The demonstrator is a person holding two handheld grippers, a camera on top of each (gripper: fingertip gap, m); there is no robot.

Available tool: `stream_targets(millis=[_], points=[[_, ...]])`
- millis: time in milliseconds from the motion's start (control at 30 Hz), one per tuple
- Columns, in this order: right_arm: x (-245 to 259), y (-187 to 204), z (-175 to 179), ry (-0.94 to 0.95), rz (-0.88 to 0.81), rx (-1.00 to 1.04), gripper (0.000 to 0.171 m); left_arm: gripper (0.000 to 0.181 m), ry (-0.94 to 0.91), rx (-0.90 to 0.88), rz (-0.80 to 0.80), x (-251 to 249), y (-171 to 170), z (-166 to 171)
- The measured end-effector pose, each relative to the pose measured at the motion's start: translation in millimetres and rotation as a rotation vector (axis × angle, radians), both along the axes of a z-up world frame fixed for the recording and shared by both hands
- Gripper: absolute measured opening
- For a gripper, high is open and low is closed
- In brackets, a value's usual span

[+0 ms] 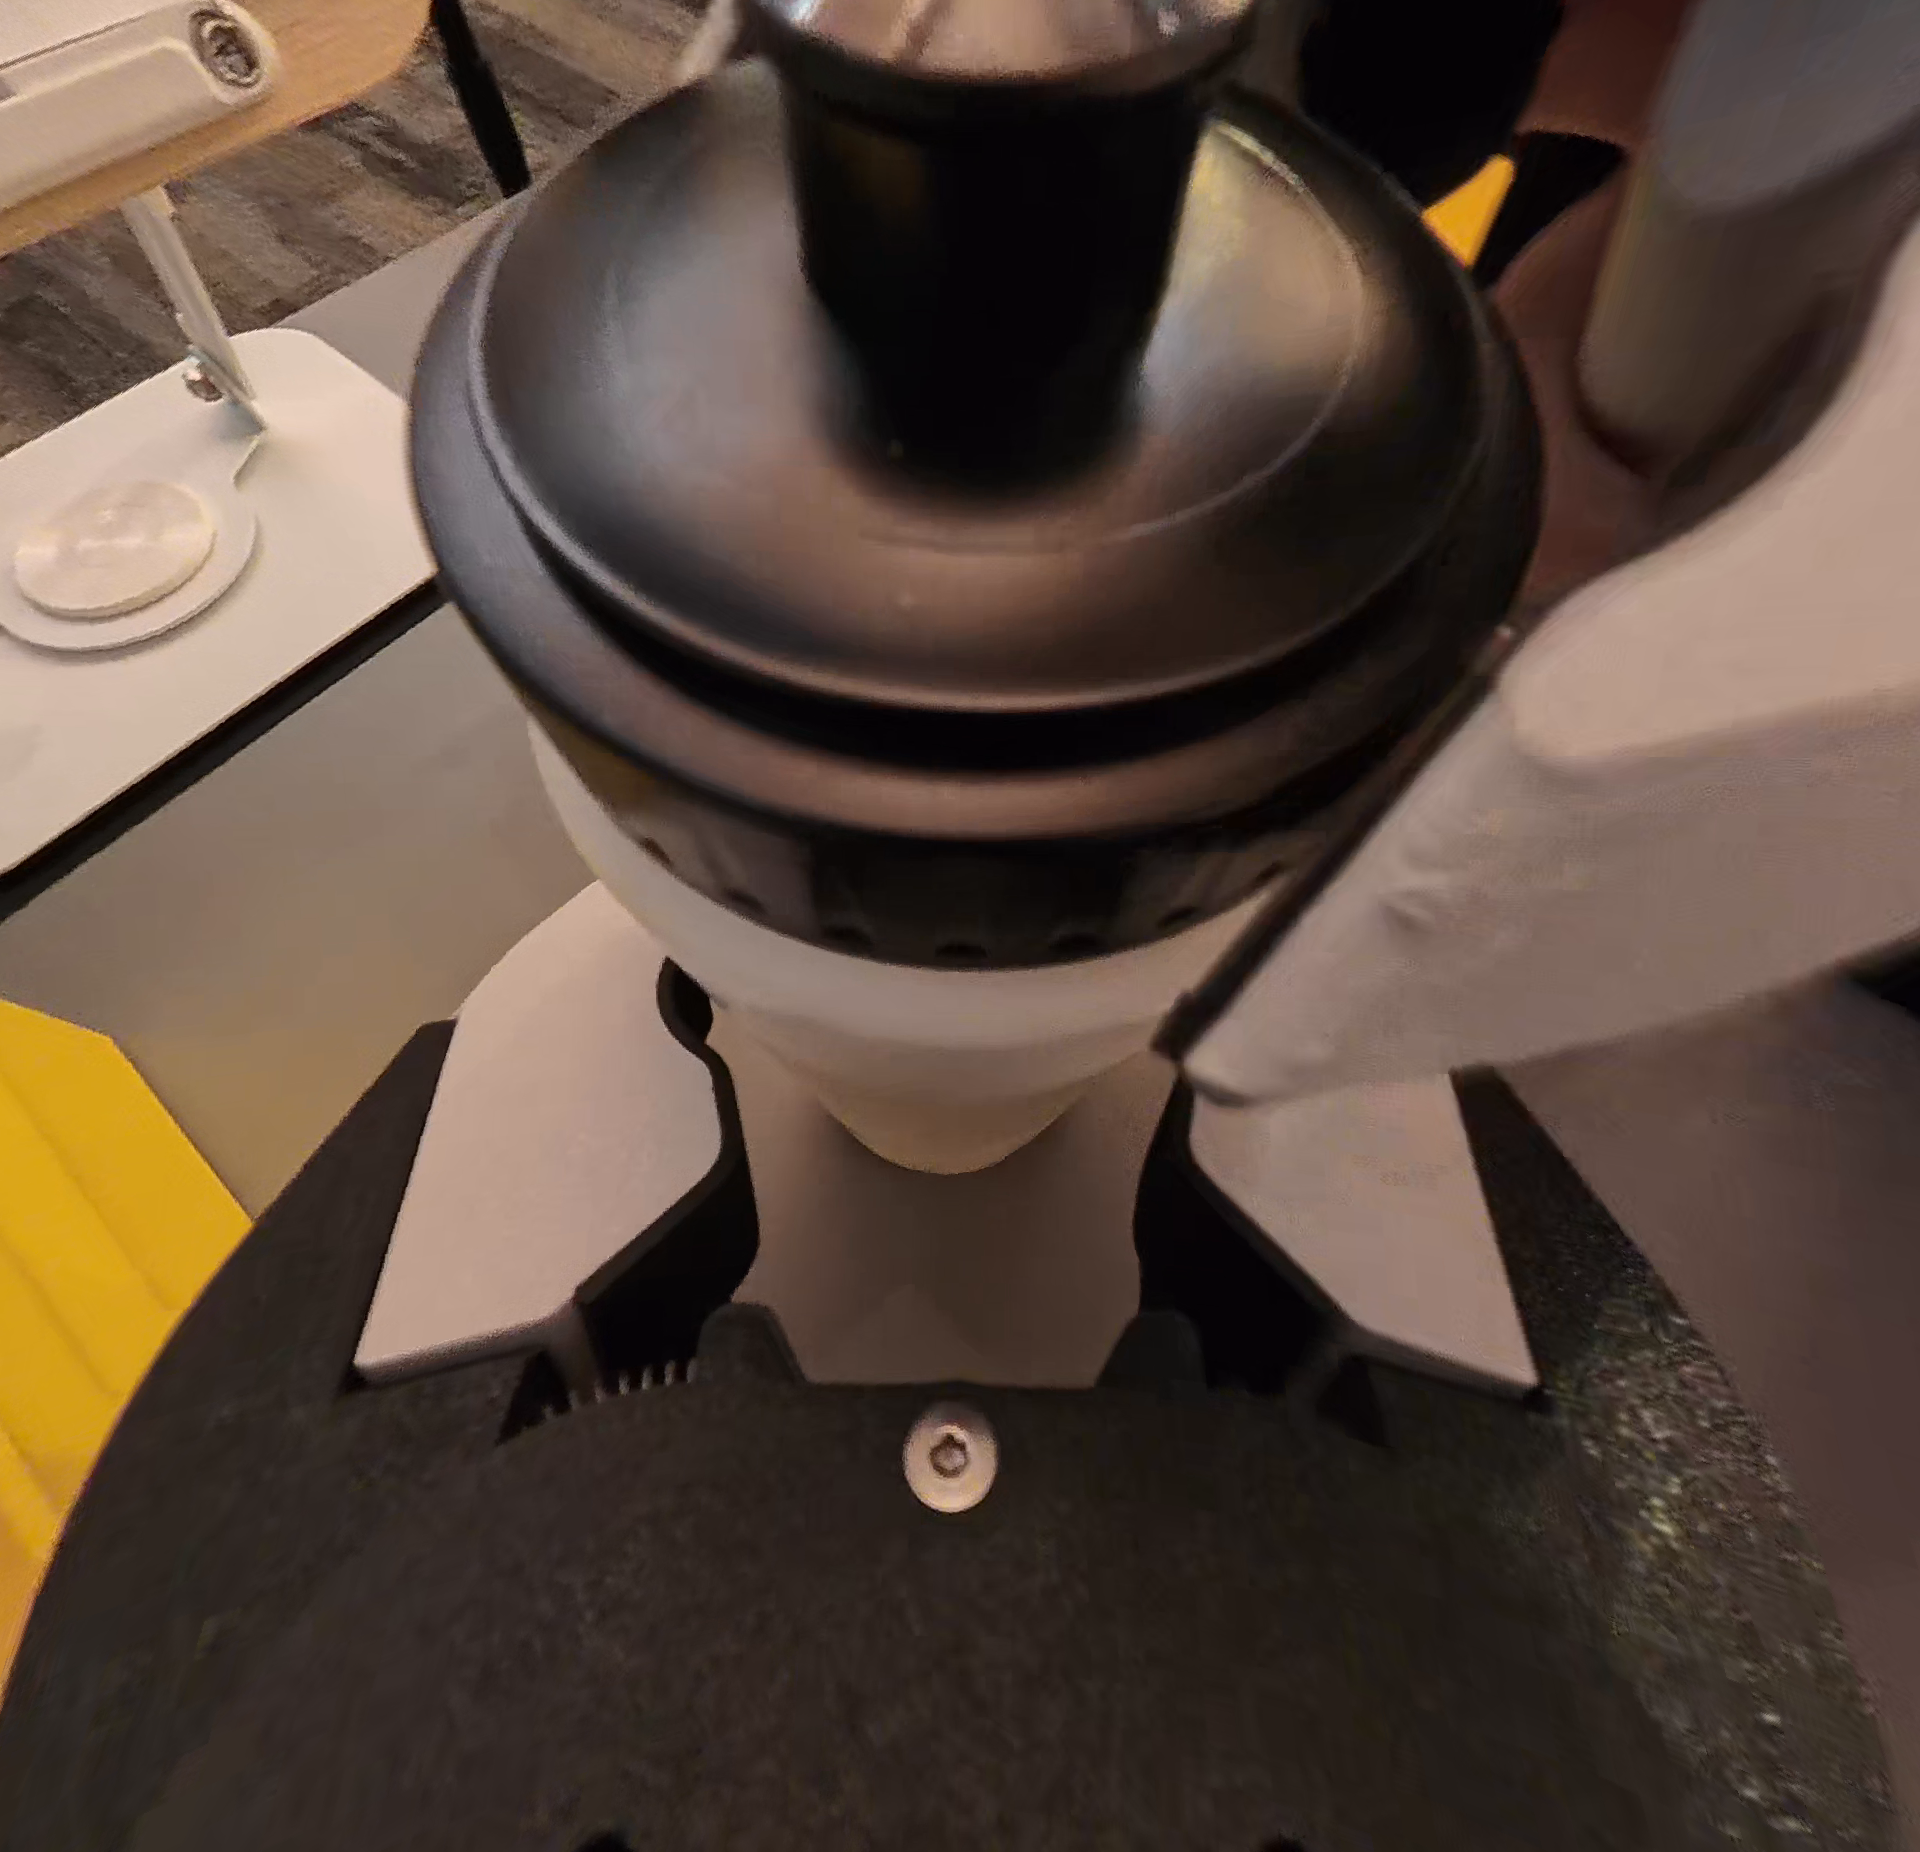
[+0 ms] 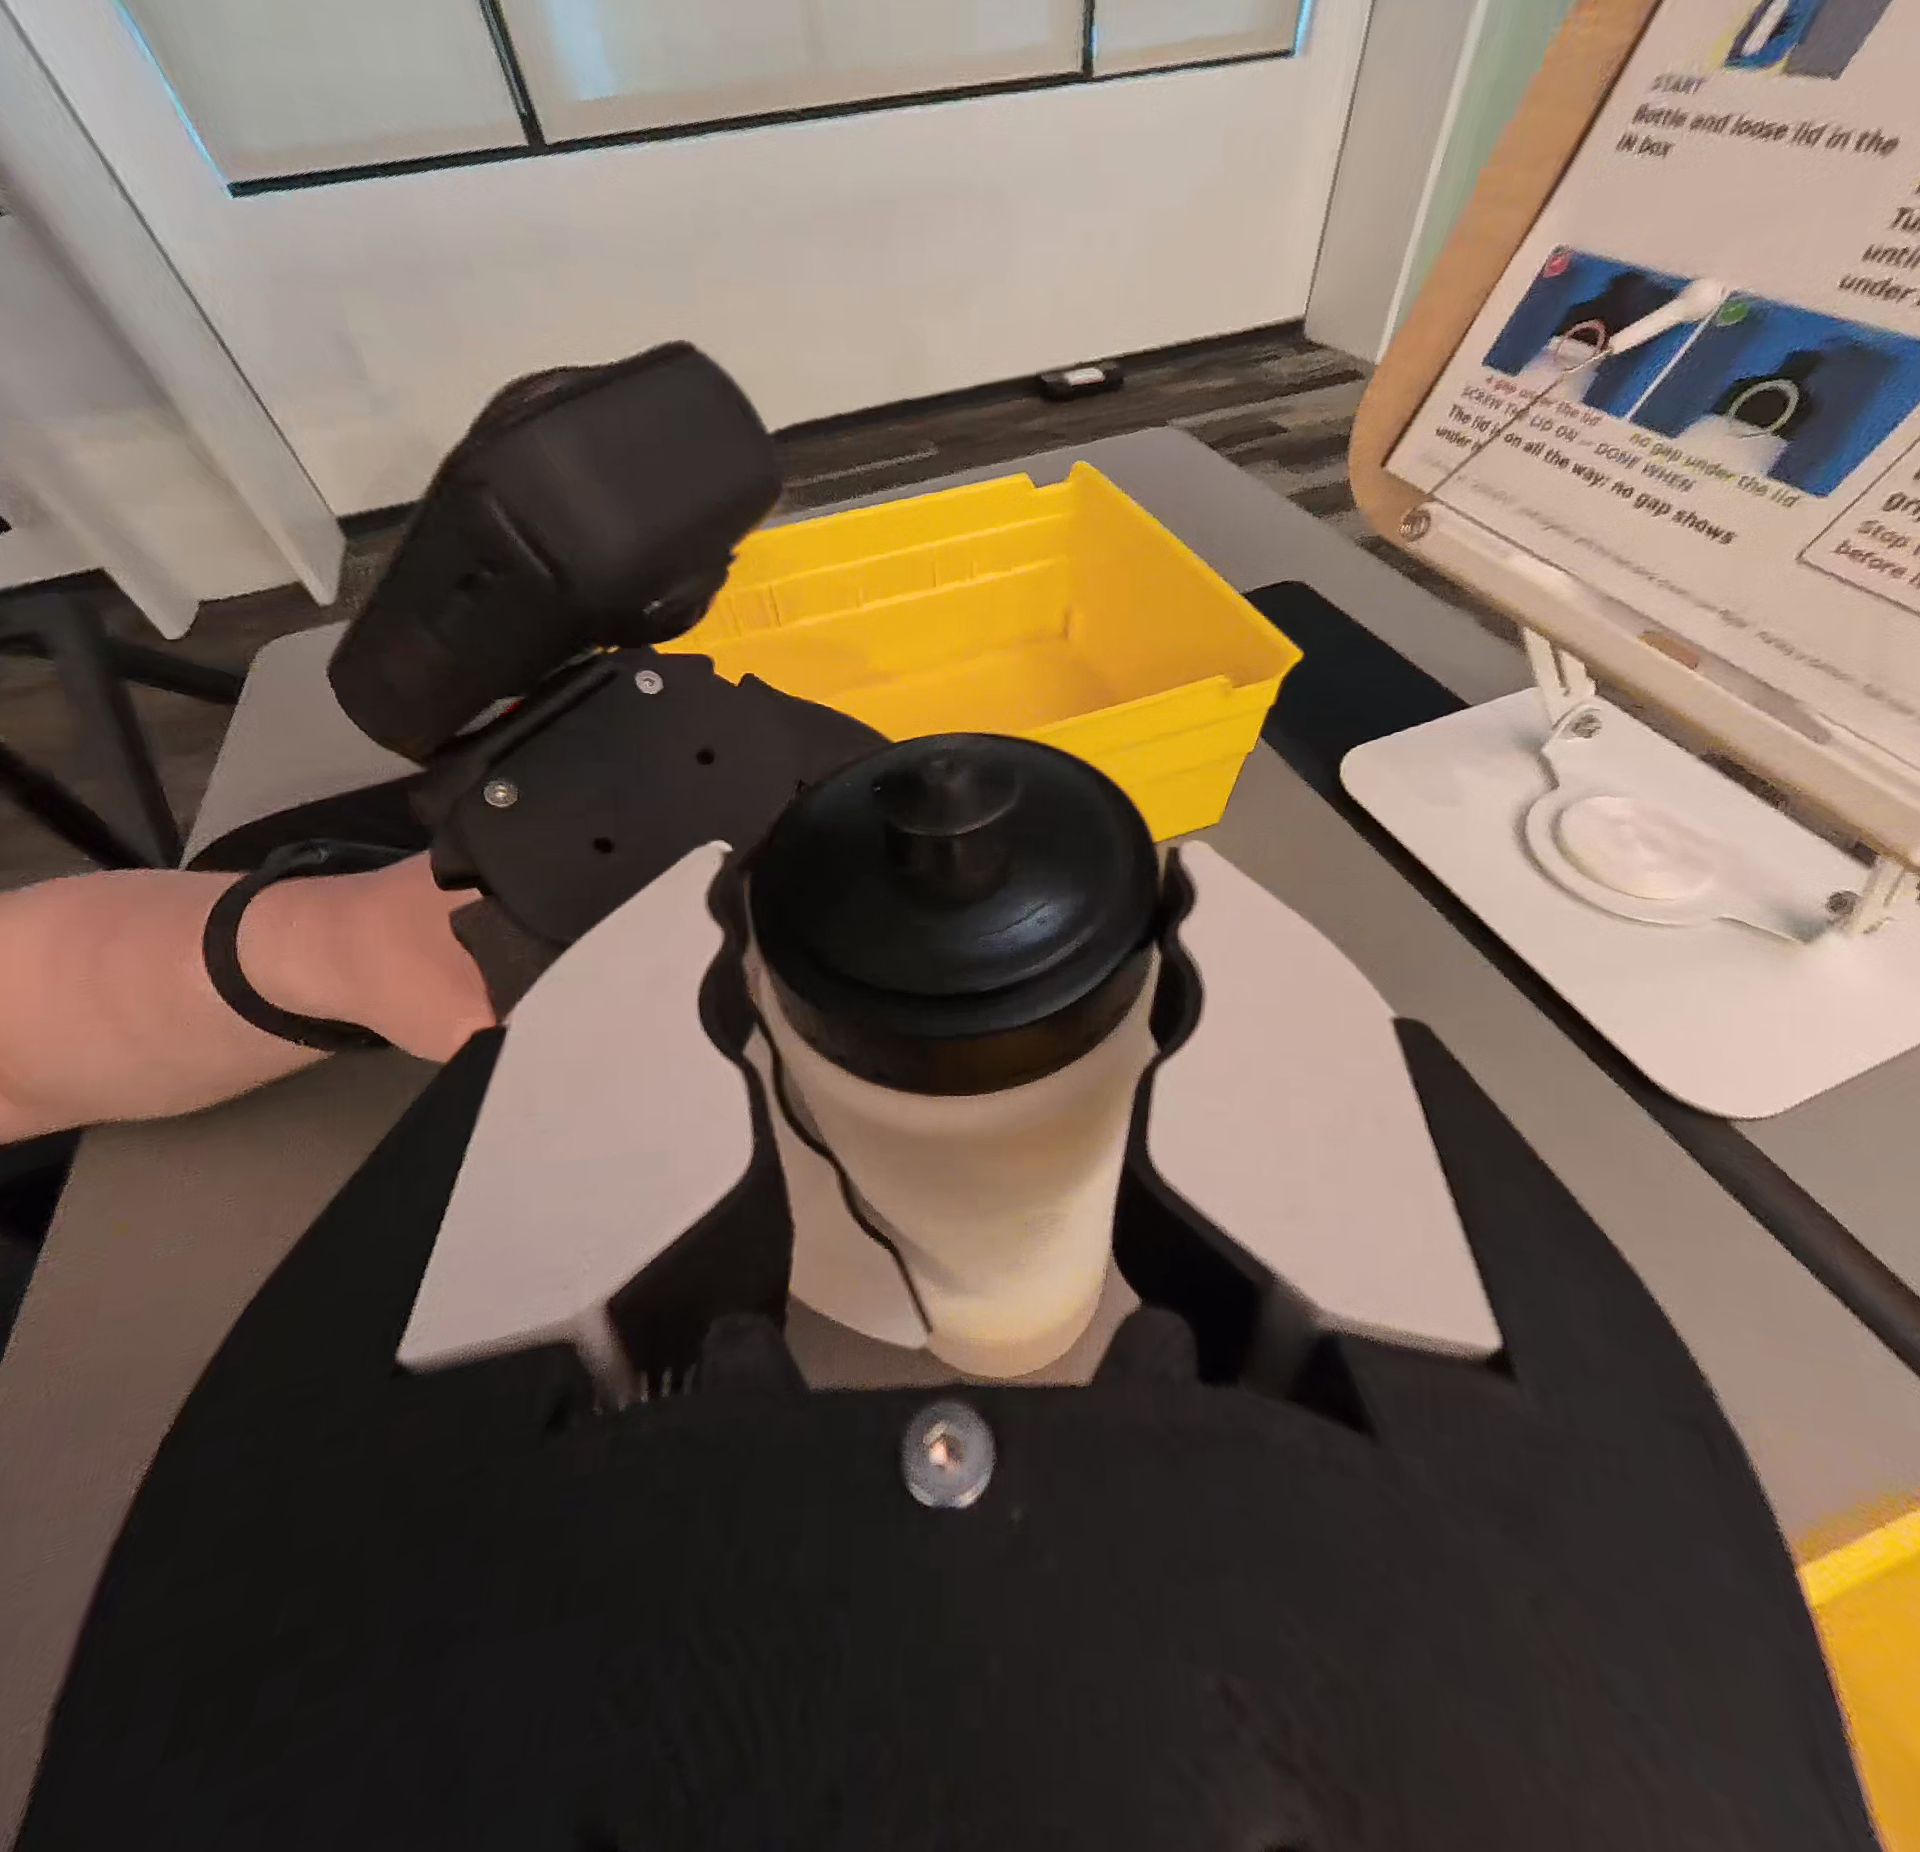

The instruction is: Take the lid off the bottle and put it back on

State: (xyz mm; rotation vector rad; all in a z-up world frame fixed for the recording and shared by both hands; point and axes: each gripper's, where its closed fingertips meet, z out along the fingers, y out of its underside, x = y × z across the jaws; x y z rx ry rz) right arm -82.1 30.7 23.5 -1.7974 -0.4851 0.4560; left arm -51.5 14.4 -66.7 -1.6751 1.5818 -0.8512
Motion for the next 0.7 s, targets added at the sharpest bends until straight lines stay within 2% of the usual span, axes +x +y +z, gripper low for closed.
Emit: stream_targets(millis=[133, 267, 333, 400, 500, 600, 700], points=[[-0.4, 2.1, 1.7, -0.022, -0.001, 0.067, 0.075, 0.091, -0.005, -0.009, 0.001, -0.1, 0.7, 0.3], [2.4, 9.4, 1.5, 0.009, -0.163, 0.057, 0.076, 0.091, -0.032, -0.013, 0.111, 1.0, 7.7, 1.3], [4.8, 9.8, 1.1, 0.002, -0.280, 0.040, 0.076, 0.091, -0.035, -0.006, 0.129, 1.0, 8.2, 1.3], [3.9, 9.5, 2.1, -0.026, -0.323, 0.069, 0.075, 0.091, -0.022, 0.003, 0.133, -0.6, 8.6, 1.1], [3.6, 9.8, 2.2, -0.016, -0.269, 0.053, 0.075, 0.091, -0.023, -0.007, 0.093, 0.0, 7.7, 1.0], [-1.2, 5.2, 4.6, -0.021, -0.102, 0.053, 0.079, 0.091, -0.011, -0.015, 0.021, -0.4, 3.0, 0.6], [0.7, -0.3, 7.6, -0.032, -0.016, 0.079, 0.075, 0.091, -0.009, -0.001, -0.034, 0.6, -2.8, 0.3]])
